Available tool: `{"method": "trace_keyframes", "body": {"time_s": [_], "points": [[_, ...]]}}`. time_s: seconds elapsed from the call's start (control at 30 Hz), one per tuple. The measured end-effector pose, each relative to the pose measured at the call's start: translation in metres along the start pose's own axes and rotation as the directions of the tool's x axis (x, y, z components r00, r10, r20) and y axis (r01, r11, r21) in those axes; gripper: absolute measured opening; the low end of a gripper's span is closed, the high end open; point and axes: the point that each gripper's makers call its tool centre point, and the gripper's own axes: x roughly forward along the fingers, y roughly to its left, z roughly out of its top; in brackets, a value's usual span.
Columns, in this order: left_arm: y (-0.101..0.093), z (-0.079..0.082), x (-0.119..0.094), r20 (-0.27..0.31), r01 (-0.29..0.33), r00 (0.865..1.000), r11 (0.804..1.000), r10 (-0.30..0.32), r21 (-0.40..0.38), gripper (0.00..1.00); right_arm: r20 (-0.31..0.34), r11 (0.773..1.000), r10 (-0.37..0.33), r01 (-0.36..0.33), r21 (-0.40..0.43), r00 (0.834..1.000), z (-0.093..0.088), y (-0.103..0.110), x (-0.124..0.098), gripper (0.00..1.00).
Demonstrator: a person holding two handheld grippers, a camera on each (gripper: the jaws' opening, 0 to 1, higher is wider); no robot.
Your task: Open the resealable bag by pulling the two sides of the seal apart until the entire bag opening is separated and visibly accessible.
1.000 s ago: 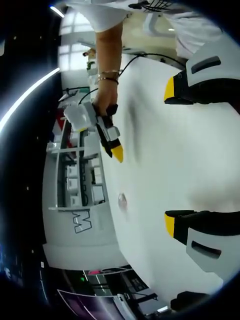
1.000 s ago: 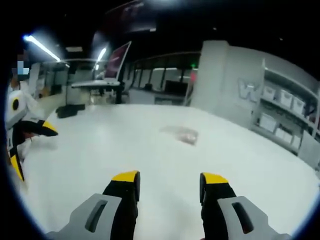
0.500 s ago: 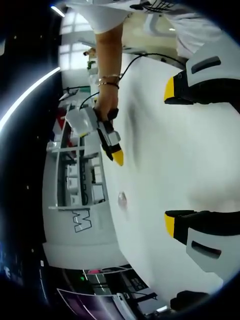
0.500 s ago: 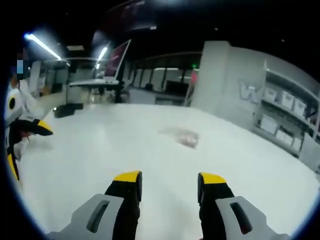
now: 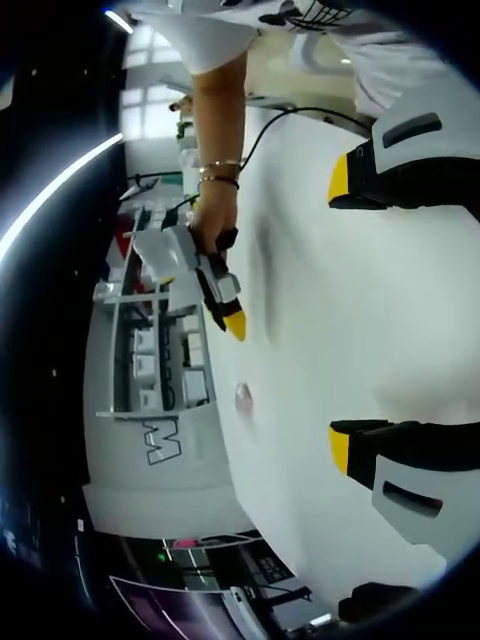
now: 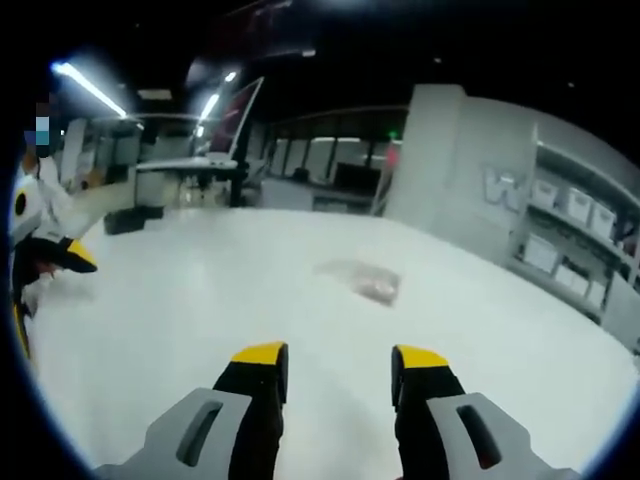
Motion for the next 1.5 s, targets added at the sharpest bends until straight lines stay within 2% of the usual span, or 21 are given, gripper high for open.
{"method": "trace_keyframes", "body": {"time_s": [0.23, 0.57, 0.7, 1.17, 1.37, 1.5], "points": [[0.000, 0.002, 0.003, -0.009, 0.002, 1.000, 1.000, -0.002, -0.007, 0.85, 0.014, 1.000, 0.002, -0.003, 0.006, 1.000, 0.006, -0.001, 0.003, 0.38], [0.003, 0.001, 0.007, -0.043, -0.008, 0.999, 1.000, 0.008, -0.018, 0.85, 0.003, 0.999, 0.019, -0.019, -0.027, 1.000, 0.001, 0.004, 0.014, 0.35], [0.004, 0.005, 0.007, -0.037, -0.014, 0.999, 0.999, 0.013, -0.030, 0.85, 0.011, 0.999, 0.029, -0.029, -0.038, 1.000, 0.002, 0.006, 0.019, 0.32], [0.000, 0.006, 0.009, -0.043, 0.001, 0.999, 0.999, -0.004, -0.054, 0.85, 0.000, 0.999, 0.040, -0.040, -0.036, 0.999, 0.010, -0.008, 0.035, 0.30], [0.000, 0.002, 0.008, -0.054, 0.006, 0.999, 0.998, -0.009, -0.062, 0.85, -0.013, 0.996, 0.037, -0.037, -0.084, 0.999, 0.008, -0.008, 0.039, 0.29], [0.000, 0.002, 0.008, -0.055, 0.008, 0.998, 0.998, -0.011, -0.060, 0.84, -0.006, 0.993, 0.034, -0.035, -0.110, 0.999, 0.014, -0.010, 0.043, 0.28]]}}
